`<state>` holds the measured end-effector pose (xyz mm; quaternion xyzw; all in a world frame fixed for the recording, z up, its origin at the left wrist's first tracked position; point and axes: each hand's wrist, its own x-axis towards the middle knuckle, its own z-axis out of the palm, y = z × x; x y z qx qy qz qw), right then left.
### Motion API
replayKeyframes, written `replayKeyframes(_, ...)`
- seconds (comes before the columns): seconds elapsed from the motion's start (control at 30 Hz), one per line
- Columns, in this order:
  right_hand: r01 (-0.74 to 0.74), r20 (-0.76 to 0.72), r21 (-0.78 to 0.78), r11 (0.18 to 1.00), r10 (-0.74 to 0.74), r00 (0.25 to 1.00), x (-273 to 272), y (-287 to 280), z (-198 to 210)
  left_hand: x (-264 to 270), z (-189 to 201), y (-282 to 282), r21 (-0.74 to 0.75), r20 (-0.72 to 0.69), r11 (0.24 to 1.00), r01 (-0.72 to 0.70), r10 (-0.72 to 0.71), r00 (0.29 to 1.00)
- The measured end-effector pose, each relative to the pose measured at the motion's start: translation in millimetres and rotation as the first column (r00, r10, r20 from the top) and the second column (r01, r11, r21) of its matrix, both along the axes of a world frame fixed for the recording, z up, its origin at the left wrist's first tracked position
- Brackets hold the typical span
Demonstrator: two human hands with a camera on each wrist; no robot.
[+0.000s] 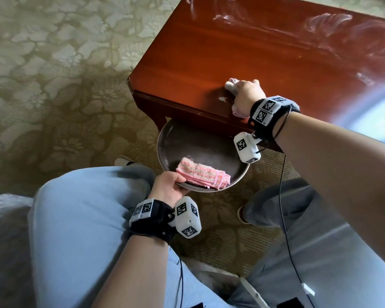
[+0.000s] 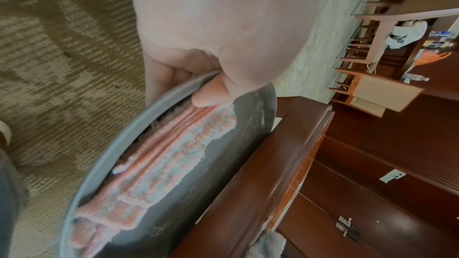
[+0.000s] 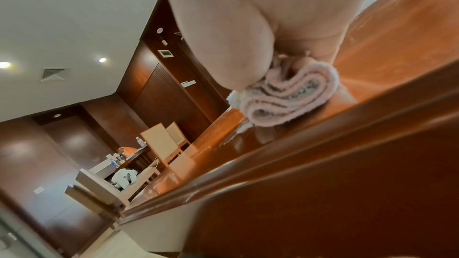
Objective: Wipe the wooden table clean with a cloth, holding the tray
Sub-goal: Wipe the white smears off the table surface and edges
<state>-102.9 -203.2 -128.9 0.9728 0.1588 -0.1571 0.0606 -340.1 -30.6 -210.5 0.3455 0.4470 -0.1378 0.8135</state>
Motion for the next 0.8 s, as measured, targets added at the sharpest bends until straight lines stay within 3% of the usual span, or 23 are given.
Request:
replayKeyframes(0.07,0.007,0.037,0.068,0.998,-0.01,0.999,-3,7,-2,0,0,-2,-0.017,0.005,1.0,-0.02,0.02,1.0)
replayKeyframes(0.13,0.064,0.046,0.249,0.966,-0.078,0.996,-8,11,-6,-1,1,-1,-0.031,0.022,0.999,-0.019,0.02,1.0)
replayKeyframes(0.23,0.157,-0.022,0.517,0.841,-0.171,0.985,-11,15,-6,-5,1,4,-0.023,0.047,1.0,-0.001,0.003,0.999)
replayKeyframes(0.37,0.231,0.01,0.674,0.702,-0.321,0.947,1,-1,11,-7,6,9,0.034,-0.013,0.998,0.045,-0.044,0.999)
replayKeyframes(0.53,0.275,0.085,0.511,0.814,-0.367,0.926,10,-27,14,-4,1,14,0.026,-0.071,0.996,0.089,-0.087,0.994)
replayKeyframes(0.67,0.265,0.038,0.156,0.952,-0.274,0.961,11,-19,-3,-5,-1,19,-0.028,-0.085,0.992,0.124,-0.126,0.988)
replayKeyframes(0.73,0.187,0.033,0.001,0.982,-0.187,0.982,11,-9,-2,-5,-1,19,-0.034,-0.074,0.994,0.103,-0.106,0.992)
replayKeyframes(0.8,0.04,0.044,-0.033,0.999,-0.038,0.998,11,0,2,-7,-2,16,-0.029,-0.049,0.997,0.065,-0.067,0.997)
